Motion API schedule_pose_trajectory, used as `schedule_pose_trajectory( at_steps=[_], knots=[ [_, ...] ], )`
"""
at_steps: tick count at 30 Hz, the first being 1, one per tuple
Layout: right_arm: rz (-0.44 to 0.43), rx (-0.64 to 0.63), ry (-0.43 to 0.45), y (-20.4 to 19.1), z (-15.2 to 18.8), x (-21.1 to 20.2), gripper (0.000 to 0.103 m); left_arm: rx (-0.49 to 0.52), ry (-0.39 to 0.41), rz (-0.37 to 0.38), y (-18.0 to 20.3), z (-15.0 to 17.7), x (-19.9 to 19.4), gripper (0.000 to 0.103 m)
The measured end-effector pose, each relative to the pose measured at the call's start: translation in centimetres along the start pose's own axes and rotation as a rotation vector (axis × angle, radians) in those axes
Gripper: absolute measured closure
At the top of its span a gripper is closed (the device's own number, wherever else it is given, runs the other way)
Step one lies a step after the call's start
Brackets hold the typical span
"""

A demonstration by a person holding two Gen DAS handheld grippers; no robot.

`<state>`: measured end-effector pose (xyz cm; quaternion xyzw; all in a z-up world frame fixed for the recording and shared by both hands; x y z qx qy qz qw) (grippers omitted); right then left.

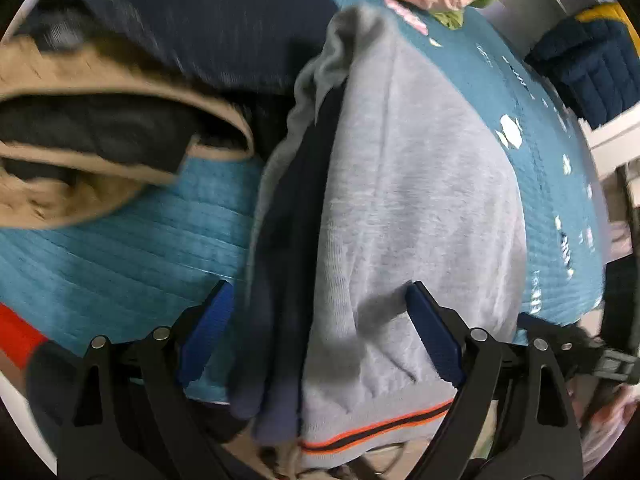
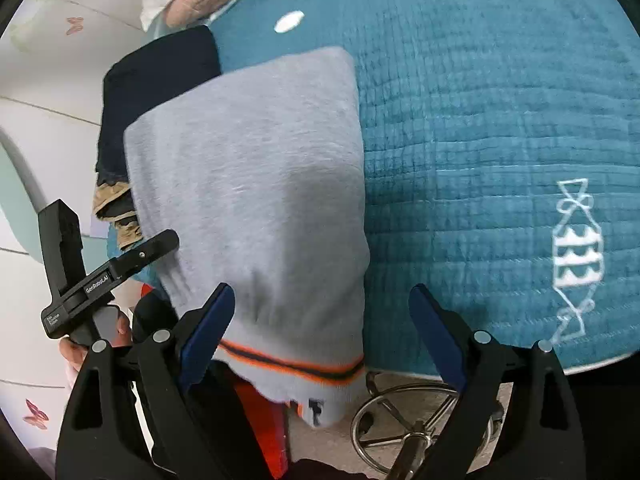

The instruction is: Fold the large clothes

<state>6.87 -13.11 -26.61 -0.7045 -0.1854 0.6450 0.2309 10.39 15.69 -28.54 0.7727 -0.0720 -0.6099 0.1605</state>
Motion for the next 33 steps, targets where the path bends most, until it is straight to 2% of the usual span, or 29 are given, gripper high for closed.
schedule_pose_trajectory(
  at_steps=[1, 3, 4, 5, 8, 11, 13, 15, 18, 21, 22, 23, 24, 27, 28, 29, 30, 31, 33],
  knots=[
    [-0.008, 0.011, -0.010, 0.3, -0.4, 0.8, 0.018, -0.045, -0.023, 0.049, -0.5, -0.2, 0.7, 0.013],
    [-0.012, 0.029, -0.025, 0.9, -0.9, 1.9, 0.016, -0.098, -0.020, 0.089, -1.0, -0.3, 1.4, 0.009],
    [-0.033, 0.037, -0.024, 0.9, -1.1, 2.2, 0.008, -0.113, -0.018, 0.104, -1.1, -0.4, 1.6, 0.009],
    [-0.061, 0.046, -0.009, 0.9, -1.3, 2.4, 0.006, -0.115, -0.021, 0.110, -1.2, -0.4, 1.7, 0.009],
    [-0.059, 0.056, -0.009, 0.5, -1.8, 2.7, 0.006, -0.081, -0.043, 0.166, -1.0, -0.3, 1.6, 0.009],
    [-0.224, 0.037, -0.026, -0.8, -1.9, 2.6, 0.011, -0.051, -0.079, 0.222, -0.8, -0.1, 1.3, 0.014],
    [-0.217, 0.015, -0.028, -1.6, -1.9, 2.7, 0.011, -0.033, -0.095, 0.224, -0.6, 0.0, 1.0, 0.021],
    [-0.245, 0.003, -0.038, -1.6, -1.9, 2.6, 0.011, -0.031, -0.113, 0.274, -0.9, 0.2, 0.5, 0.023],
    [-0.413, 0.003, -0.063, -0.7, -1.7, 2.0, 0.009, -0.052, -0.145, 0.335, -1.9, 0.0, 0.4, 0.023],
    [-0.390, 0.053, -0.089, 0.7, -2.3, 3.6, 0.009, -0.093, -0.213, 0.356, -3.2, -0.3, 2.4, 0.022],
    [-0.381, 0.070, -0.094, 1.0, -2.2, 4.3, 0.009, -0.097, -0.213, 0.360, -3.3, -0.6, 2.9, 0.020],
    [-0.378, 0.083, -0.079, 1.2, -2.3, 5.1, 0.009, -0.109, -0.209, 0.386, -3.3, -0.9, 3.1, 0.011],
    [-0.373, 0.082, -0.058, 1.0, -2.4, 5.2, 0.006, -0.120, -0.207, 0.382, -3.1, -1.1, 3.2, 0.010],
    [-0.273, 0.048, -0.019, -0.7, -2.3, 5.3, 0.006, -0.119, -0.189, 0.299, -2.2, -1.2, 3.2, 0.010],
    [-0.243, 0.027, -0.006, -1.2, -2.2, 5.2, 0.010, -0.090, -0.172, 0.265, -1.6, -1.0, 3.0, 0.012],
    [-0.191, 0.006, 0.015, -1.7, -2.1, 4.9, 0.017, -0.058, -0.150, 0.221, -1.1, -0.7, 2.6, 0.021],
    [-0.113, -0.001, 0.018, -1.7, -2.1, 4.7, 0.041, -0.039, -0.131, 0.186, -0.9, -0.5, 2.1, 0.036],
    [-0.111, 0.002, 0.019, -1.9, -2.1, 4.4, 0.052, -0.025, -0.118, 0.160, -0.7, -0.2, 1.5, 0.044],
    [-0.159, 0.002, 0.024, -2.4, -1.9, 3.7, 0.061, -0.015, -0.094, 0.161, -0.7, 0.1, 0.3, 0.059]
  ],
)
Point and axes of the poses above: each gripper's, at about its wrist camera, not at the fingertips, and x roughly the way its jaws point, y to its right, z to its underside, the point moved 1 cm from there along x, roughly the way its jaws point
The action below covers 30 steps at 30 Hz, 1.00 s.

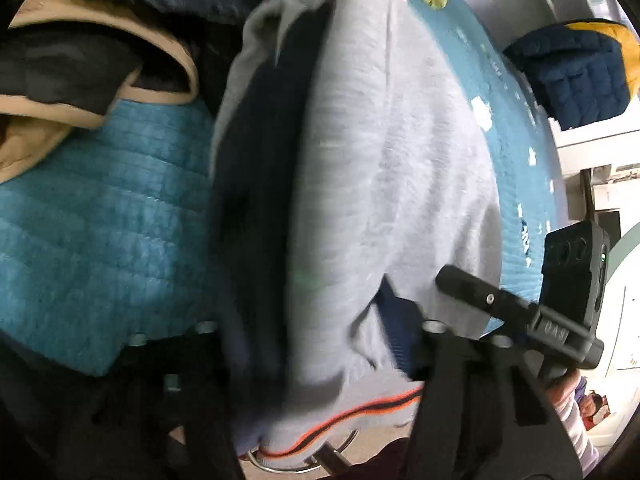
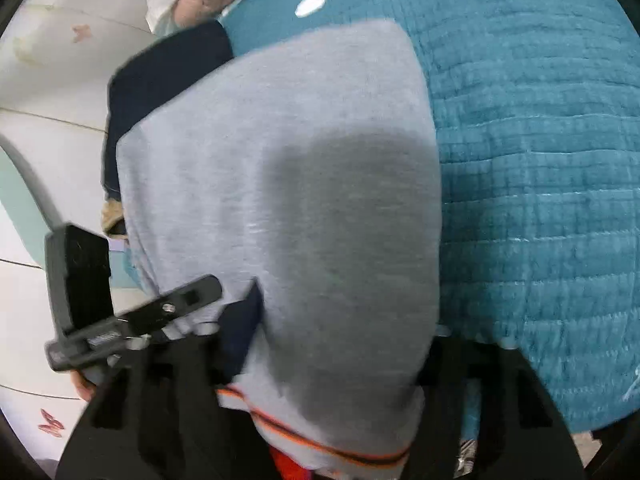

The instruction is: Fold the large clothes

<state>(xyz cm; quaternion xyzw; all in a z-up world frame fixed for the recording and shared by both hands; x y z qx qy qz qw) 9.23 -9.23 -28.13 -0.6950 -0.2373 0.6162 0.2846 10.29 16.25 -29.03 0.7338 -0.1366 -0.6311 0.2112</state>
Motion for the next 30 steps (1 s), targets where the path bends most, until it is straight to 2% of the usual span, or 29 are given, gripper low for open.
schedule_pose_trajectory(
  at_steps=[3, 5, 10, 18, 24, 30],
  knots=[
    [0.012, -0.088, 0.009, -1.8, 0.2, -1.0, 0.065, 0.047, 0.014, -0.034, 0.8, 0.4, -1.0, 0.063],
    [0.005, -0.095, 0.020, -1.8, 0.6, -1.6, 0.065, 0.053, 0.026, -0.050, 1.3, 0.7, -1.8, 0.064],
    [-0.019, -0.114, 0.064, -2.7, 0.4, -3.6, 0.066, 0.069, 0.060, -0.044, 2.8, 1.1, -3.6, 0.064],
    [-0.060, -0.228, 0.129, -6.9, -0.5, -7.3, 0.066, 0.090, 0.141, -0.025, 4.8, 0.4, -7.7, 0.064],
    [-0.072, -0.316, 0.143, -11.8, -3.0, -7.7, 0.067, 0.102, 0.217, -0.049, 4.2, -1.2, -12.4, 0.064],
    [-0.117, -0.389, 0.133, -17.6, -6.3, -6.4, 0.067, 0.110, 0.301, -0.111, 2.5, -4.3, -17.8, 0.064]
  ],
)
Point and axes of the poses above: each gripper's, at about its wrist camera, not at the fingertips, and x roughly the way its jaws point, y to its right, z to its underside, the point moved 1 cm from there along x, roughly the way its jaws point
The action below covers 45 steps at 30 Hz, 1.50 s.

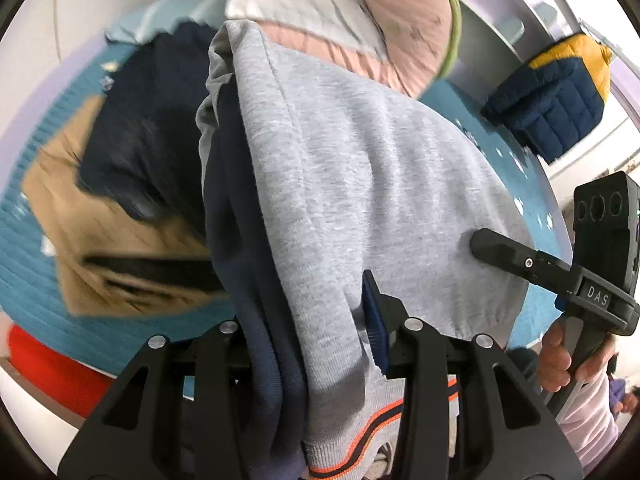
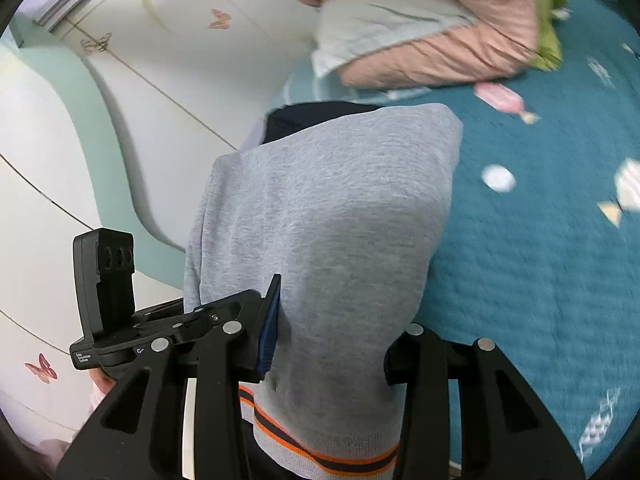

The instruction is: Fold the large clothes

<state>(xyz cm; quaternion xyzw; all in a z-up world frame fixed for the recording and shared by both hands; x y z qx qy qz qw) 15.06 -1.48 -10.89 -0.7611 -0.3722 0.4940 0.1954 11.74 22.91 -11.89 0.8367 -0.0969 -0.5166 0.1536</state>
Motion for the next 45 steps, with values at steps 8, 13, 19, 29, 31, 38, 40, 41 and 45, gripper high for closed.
schedule_pose_trajectory(
  at_steps=[8, 13, 19, 29, 31, 38, 40, 41, 45],
  knots=[
    [-0.035, -0.053, -0.007, -5.0, -8.1, 6.3, 0.067, -0.047, 0.083, -0.081, -5.5, -8.2, -3.8, 0.064],
    [-0.048, -0.057, -0.031, -6.1, -11.6, 10.8, 0.066, -0.098, 0.103, -0.118, -9.6, -11.9, -4.1, 0.063],
    [0.192, -0.026, -0.187, -3.9, -12.5, 19.5, 0.039, -0.230, -0.008, -0.206, -16.0, -13.6, 2.1, 0.050],
    [0.327, -0.030, -0.002, -1.1, -11.4, 15.3, 0.020, -0.171, 0.156, -0.464, -16.9, -12.0, -2.3, 0.024],
    [0.355, -0.062, 0.046, -1.4, -11.5, 14.1, 0.020, -0.167, 0.211, -0.519, -15.9, -11.9, -3.8, 0.025],
    [0.278, -0.133, -0.017, -4.3, -11.4, 15.2, 0.079, -0.106, 0.194, -0.411, -11.9, -13.3, -3.9, 0.084],
    [0.248, -0.115, -0.060, -4.5, -10.9, 16.4, 0.087, -0.108, 0.148, -0.419, -11.9, -13.2, -2.4, 0.086],
    [0.252, -0.123, -0.091, -4.6, -10.4, 17.2, 0.088, -0.120, 0.119, -0.434, -12.3, -12.9, -1.4, 0.086],
    [0.309, -0.086, -0.238, -3.7, -8.9, 21.3, 0.091, -0.175, 0.020, -0.463, -14.8, -11.0, 1.2, 0.088]
  ],
)
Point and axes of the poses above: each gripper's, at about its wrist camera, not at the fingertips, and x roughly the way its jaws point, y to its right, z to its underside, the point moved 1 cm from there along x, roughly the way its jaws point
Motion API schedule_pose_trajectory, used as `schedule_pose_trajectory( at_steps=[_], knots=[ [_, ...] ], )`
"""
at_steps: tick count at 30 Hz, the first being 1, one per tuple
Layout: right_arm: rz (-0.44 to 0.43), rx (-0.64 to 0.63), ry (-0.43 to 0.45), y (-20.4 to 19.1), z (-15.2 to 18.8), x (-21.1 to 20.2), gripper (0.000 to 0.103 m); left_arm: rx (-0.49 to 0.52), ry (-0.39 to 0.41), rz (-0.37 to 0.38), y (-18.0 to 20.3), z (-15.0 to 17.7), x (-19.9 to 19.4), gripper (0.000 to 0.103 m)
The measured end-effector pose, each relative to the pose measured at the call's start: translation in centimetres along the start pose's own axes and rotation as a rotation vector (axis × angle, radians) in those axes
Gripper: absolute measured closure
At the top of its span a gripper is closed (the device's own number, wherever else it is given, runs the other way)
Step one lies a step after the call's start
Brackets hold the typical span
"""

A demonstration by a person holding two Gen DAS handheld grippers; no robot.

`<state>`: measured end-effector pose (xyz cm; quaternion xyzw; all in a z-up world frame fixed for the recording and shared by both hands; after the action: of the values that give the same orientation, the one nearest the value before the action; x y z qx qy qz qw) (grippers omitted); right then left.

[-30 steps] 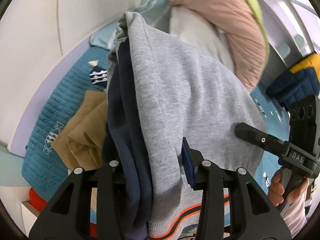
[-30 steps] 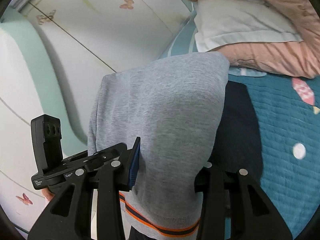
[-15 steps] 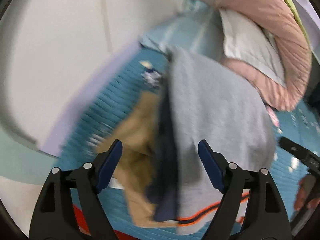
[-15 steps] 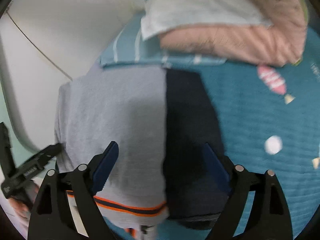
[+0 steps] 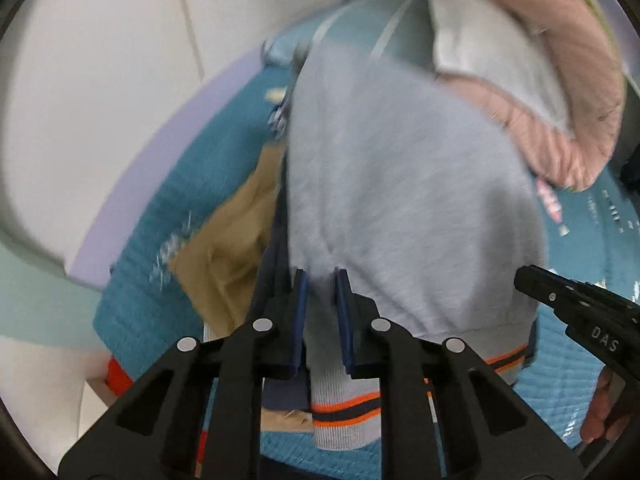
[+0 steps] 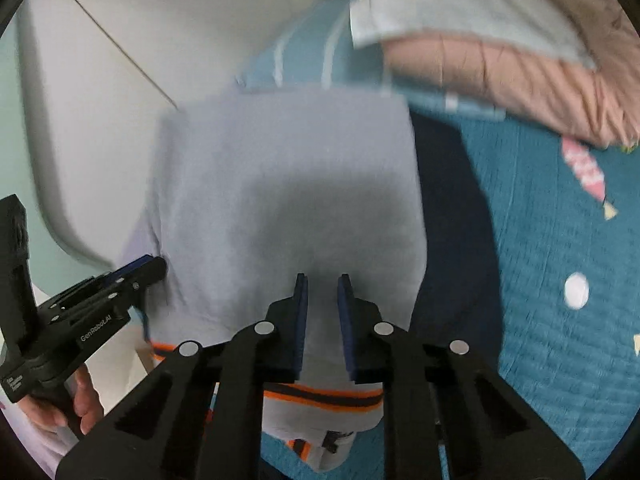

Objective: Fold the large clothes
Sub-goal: 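Carry the jacket with both grippers onto the stack of folded clothes, then open both grippers to release the jacket and withdraw them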

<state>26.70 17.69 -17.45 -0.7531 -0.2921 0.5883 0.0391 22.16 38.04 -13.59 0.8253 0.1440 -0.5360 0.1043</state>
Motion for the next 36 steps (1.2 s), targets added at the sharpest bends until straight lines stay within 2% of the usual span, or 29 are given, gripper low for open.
schedule_pose_trajectory(
  at_steps=[2, 5, 7, 9, 10, 11, 12, 13, 14, 16, 18, 20, 23, 24, 25, 26, 27, 28, 29, 31, 33, 36],
  knots=[
    [-0.009, 0.042, -0.024, 0.3, -0.3, 1.7, 0.091, -0.043, -0.026, 0.014, -0.9, 0.3, 1.8, 0.088],
    [-0.015, 0.053, -0.011, 0.0, -0.7, 2.0, 0.092, -0.078, -0.040, 0.010, -1.6, 0.2, 3.0, 0.088],
    [-0.002, 0.036, -0.005, -0.3, -0.7, 1.3, 0.091, -0.074, -0.041, 0.012, -1.5, -0.1, 2.6, 0.088],
    [-0.032, 0.038, 0.008, -0.3, -0.7, 0.4, 0.085, -0.051, -0.021, 0.011, -1.1, 0.1, 1.7, 0.085],
    [-0.043, 0.048, 0.010, -0.2, -0.7, 0.1, 0.082, -0.042, -0.013, -0.004, -1.0, 0.3, 1.2, 0.075],
    [-0.065, 0.062, 0.016, 0.0, -0.7, -0.5, 0.079, -0.041, -0.002, -0.039, -1.0, 0.4, 0.6, 0.048],
    [-0.082, 0.065, 0.028, 0.0, -0.7, -1.1, 0.071, -0.043, 0.015, -0.047, -1.0, 0.5, 0.0, 0.036],
    [-0.087, 0.062, 0.045, 0.0, -0.5, -1.8, 0.061, -0.044, 0.039, -0.029, -1.0, 0.8, -0.7, 0.036],
    [-0.082, 0.055, 0.074, 0.0, -0.4, -2.7, 0.057, -0.045, 0.050, -0.005, -1.0, 1.1, -1.5, 0.036],
    [-0.057, 0.043, 0.120, 0.2, -0.2, -4.1, 0.041, -0.048, 0.062, -0.001, -0.9, 1.5, -2.6, 0.034],
    [-0.041, 0.037, 0.149, 0.3, -0.1, -5.3, 0.034, -0.043, 0.088, -0.013, -0.6, 1.9, -3.7, 0.033],
    [-0.047, 0.027, 0.189, 0.3, 0.2, -6.4, 0.031, -0.032, 0.117, -0.021, 0.0, 2.4, -4.7, 0.028],
    [-0.007, 0.002, 0.264, 0.2, 0.1, -7.3, 0.028, -0.034, 0.176, -0.018, 0.5, 2.2, -5.8, 0.029],
    [-0.006, -0.012, 0.286, 0.0, -0.1, -7.4, 0.037, -0.035, 0.186, -0.011, 0.6, 1.9, -6.0, 0.041],
    [-0.023, -0.038, 0.318, -0.5, -0.5, -7.7, 0.060, -0.030, 0.192, 0.019, 0.9, 1.2, -6.2, 0.053],
    [-0.050, -0.055, 0.329, -1.0, -1.2, -7.7, 0.070, -0.023, 0.184, 0.050, 1.2, 0.4, -6.2, 0.075],
    [-0.065, -0.054, 0.327, -1.3, -1.9, -7.5, 0.083, -0.025, 0.184, 0.062, 1.3, -0.5, -6.0, 0.088],
    [-0.074, -0.053, 0.324, -1.4, -2.6, -7.2, 0.091, -0.037, 0.187, 0.068, 1.4, -1.7, -5.8, 0.090],
    [-0.086, -0.055, 0.324, -1.8, -3.7, -6.8, 0.093, -0.045, 0.191, 0.077, 1.4, -2.6, -5.6, 0.091],
    [-0.102, -0.066, 0.322, -2.5, -5.5, -6.0, 0.095, -0.042, 0.226, 0.124, 1.8, -5.3, -5.2, 0.094],
    [-0.107, -0.065, 0.278, -2.9, -6.9, -4.3, 0.095, -0.039, 0.239, 0.137, 2.2, -7.3, -4.1, 0.094],
    [-0.084, -0.044, 0.172, -2.0, -7.3, -0.5, 0.095, -0.038, 0.132, 0.120, 2.6, -8.4, -0.2, 0.095]
  ],
)
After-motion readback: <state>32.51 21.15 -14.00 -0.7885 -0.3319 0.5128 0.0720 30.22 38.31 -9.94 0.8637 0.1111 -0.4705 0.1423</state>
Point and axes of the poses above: each gripper's, at about its wrist camera, not at the fingertips, and x roughly the way its jaws point, y to its right, z to its underside, the point moved 1 cm from there along x, roughly the way its jaws point
